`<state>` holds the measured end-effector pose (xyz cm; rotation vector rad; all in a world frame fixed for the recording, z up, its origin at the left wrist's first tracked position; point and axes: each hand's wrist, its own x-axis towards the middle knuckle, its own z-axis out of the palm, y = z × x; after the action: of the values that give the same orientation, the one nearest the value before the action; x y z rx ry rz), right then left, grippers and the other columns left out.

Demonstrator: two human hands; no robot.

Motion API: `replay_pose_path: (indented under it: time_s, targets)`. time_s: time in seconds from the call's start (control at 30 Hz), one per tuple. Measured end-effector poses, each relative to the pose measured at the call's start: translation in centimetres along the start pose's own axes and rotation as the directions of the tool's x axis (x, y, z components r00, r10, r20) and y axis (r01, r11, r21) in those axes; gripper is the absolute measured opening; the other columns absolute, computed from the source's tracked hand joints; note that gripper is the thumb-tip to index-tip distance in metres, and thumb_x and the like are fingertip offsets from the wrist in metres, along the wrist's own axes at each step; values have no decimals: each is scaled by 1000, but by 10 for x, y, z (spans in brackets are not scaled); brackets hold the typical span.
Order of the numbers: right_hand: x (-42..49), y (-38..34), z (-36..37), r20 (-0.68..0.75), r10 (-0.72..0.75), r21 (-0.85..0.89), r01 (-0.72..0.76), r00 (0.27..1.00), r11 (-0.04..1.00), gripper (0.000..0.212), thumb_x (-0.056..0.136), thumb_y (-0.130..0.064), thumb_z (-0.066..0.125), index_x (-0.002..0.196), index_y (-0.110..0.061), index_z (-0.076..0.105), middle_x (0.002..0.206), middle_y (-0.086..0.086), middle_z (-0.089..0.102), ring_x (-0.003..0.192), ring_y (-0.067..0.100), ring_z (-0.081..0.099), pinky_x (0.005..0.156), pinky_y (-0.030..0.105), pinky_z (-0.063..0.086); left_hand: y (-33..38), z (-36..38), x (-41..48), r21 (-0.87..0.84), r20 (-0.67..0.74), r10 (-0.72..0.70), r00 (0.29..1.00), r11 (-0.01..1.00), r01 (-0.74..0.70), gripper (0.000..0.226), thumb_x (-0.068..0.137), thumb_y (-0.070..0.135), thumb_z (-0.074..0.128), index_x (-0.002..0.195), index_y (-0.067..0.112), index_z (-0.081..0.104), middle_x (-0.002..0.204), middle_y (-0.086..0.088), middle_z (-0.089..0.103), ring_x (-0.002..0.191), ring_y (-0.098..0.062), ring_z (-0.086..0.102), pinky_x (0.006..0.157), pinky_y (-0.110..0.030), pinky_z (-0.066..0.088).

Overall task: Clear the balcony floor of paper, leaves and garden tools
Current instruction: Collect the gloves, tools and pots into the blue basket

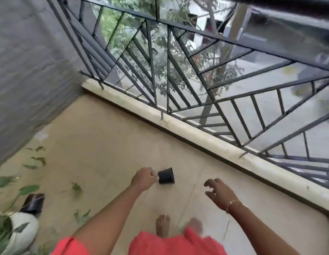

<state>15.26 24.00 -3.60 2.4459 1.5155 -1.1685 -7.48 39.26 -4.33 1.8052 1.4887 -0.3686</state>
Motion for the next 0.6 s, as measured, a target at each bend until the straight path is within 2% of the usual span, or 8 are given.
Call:
replay_pose_path:
  time_s: [0.07, 0.2, 0.3, 0.43, 0.6]
  targets:
    - [12, -3, -4, 9, 30, 40, -30, 1000, 999, 28, 91, -25, 52, 118, -21, 53, 116, 1, 54, 102, 18, 57, 81, 24, 40, 6, -6, 16, -44, 26, -25, 999, 999, 26, 14, 91, 30, 56, 95, 17, 53, 103, -3, 58, 87, -17, 52, 67, -25, 38]
    - [53, -4, -16, 43, 64, 86, -67, 997, 994, 26, 92, -22, 50, 117, -19, 55, 112, 2, 61, 104, 20, 57, 81, 23, 39, 17, -16, 46, -242, 76, -73, 994, 966, 89, 28, 93, 32, 54, 109, 9, 54, 113, -6, 56, 94, -21, 52, 73, -25, 38]
    - [96, -6, -21, 47, 122, 236, -130, 991, 963, 25, 90, -13, 48, 112, -16, 60, 109, 6, 64, 103, 23, 57, 79, 24, 40, 19, -22, 72, -367, 109, -130, 986, 916, 161, 20, 93, 30, 54, 101, 12, 54, 109, -5, 54, 92, -19, 49, 66, -26, 41]
    - [158, -6, -10, 107, 243, 440, -265, 964, 858, 24, 86, -5, 48, 102, -14, 64, 93, 7, 62, 98, 27, 60, 75, 25, 41, 16, -20, 125, -420, 149, -188, 971, 877, 234, 17, 93, 28, 55, 97, 11, 55, 99, -6, 54, 84, -19, 49, 61, -24, 40]
    - [247, 13, 52, 235, 385, 615, -444, 892, 652, 24, 79, 1, 52, 72, -22, 57, 75, 6, 61, 73, 24, 56, 66, 30, 44, -5, 36, 217, -395, 230, -270, 935, 852, 343, 14, 92, 24, 55, 80, 17, 51, 92, -7, 54, 82, -21, 48, 67, -27, 40]
